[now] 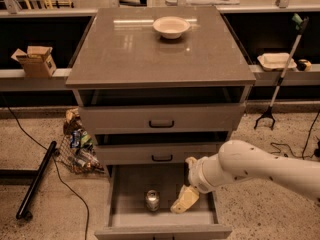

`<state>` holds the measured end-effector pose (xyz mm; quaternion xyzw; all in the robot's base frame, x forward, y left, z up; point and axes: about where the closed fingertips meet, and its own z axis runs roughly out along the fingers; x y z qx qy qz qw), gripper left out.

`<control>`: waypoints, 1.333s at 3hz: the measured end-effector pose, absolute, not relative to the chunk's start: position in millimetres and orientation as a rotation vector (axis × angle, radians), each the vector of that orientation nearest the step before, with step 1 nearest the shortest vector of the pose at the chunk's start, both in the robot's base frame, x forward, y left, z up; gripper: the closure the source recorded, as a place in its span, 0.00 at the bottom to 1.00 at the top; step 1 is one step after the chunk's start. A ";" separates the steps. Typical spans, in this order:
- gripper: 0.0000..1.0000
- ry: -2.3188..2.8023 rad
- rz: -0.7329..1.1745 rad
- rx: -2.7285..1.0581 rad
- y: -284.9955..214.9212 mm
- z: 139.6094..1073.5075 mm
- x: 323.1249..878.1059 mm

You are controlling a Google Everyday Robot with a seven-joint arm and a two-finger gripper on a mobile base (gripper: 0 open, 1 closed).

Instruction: Pick 7up can from bottom drawer and place on counter

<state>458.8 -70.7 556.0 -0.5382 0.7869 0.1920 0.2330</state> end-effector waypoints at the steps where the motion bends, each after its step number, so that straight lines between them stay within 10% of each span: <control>1: 0.00 2.139 0.653 -1.457 -44.4 507.6 458.8; 4: 0.00 2.150 0.622 -1.383 -38.3 441.0 477.7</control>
Offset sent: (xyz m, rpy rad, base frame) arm 0.0040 0.0209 -0.0324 0.0604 0.0211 0.0147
